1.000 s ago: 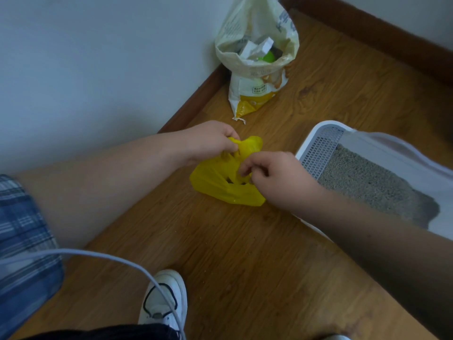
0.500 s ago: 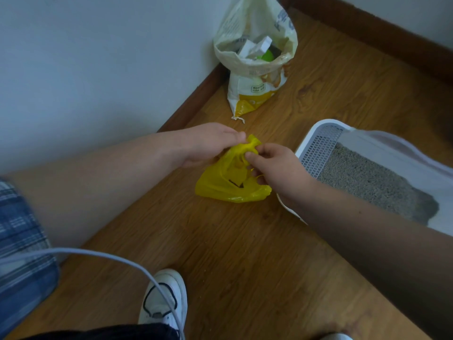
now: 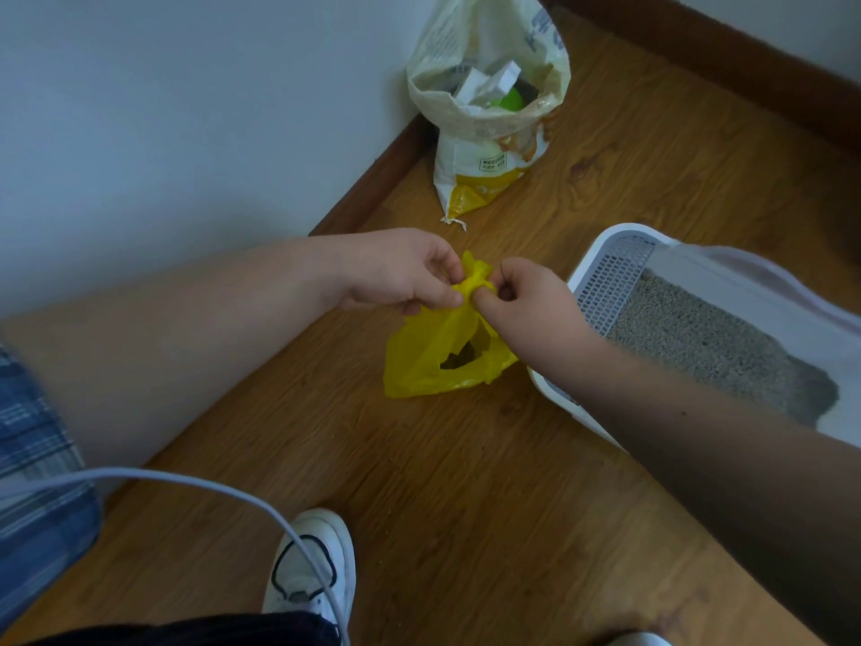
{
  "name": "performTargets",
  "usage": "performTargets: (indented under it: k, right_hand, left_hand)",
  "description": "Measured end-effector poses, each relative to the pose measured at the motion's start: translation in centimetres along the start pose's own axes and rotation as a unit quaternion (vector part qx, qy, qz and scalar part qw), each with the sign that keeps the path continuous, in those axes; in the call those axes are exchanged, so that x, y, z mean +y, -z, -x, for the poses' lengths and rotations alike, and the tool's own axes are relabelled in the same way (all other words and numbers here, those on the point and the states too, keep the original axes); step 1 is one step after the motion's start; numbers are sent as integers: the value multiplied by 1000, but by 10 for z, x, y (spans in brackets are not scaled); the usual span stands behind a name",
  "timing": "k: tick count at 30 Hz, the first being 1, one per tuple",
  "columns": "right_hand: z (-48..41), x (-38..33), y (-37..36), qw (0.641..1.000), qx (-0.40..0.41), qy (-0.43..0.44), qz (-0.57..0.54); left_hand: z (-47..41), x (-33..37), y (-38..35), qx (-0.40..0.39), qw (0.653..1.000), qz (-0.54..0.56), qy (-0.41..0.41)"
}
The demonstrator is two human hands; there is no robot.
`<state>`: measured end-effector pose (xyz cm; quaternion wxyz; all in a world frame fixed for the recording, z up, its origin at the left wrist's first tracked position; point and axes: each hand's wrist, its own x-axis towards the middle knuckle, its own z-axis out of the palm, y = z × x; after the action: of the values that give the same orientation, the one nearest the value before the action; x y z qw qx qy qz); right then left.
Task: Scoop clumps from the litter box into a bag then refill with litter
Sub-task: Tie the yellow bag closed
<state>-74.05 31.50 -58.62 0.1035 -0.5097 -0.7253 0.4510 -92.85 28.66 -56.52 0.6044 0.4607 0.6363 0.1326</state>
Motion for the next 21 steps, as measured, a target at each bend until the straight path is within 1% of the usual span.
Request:
performTargets:
  k: [4,7,9,11,14,17,21]
  right_hand:
    - [1,2,-3,999,-25,28,11]
    - [-2,5,1,998,-48,48,21]
    - [-5,8,4,996,-58,61,29]
    - [-7,9,6,994,-61,72,47]
    - [-10,8,10,991,-80,84,68]
    - [-13,8,24,985,-146,80,43]
    - [-19,19,43,972,-224,62,-13]
  left_hand:
    - [0,-1,3,15,989,-146,-22]
    - [4,1,10,8,963,-264,-45]
    - [4,0,13,14,950,-308,-53]
    - [3,-1,16,27,942,-328,-64]
    - [1,-4,19,31,941,-324,-87]
    - [5,-9,26,22,963,-252,-93]
    - [12,-23,37,-1,985,-157,-70]
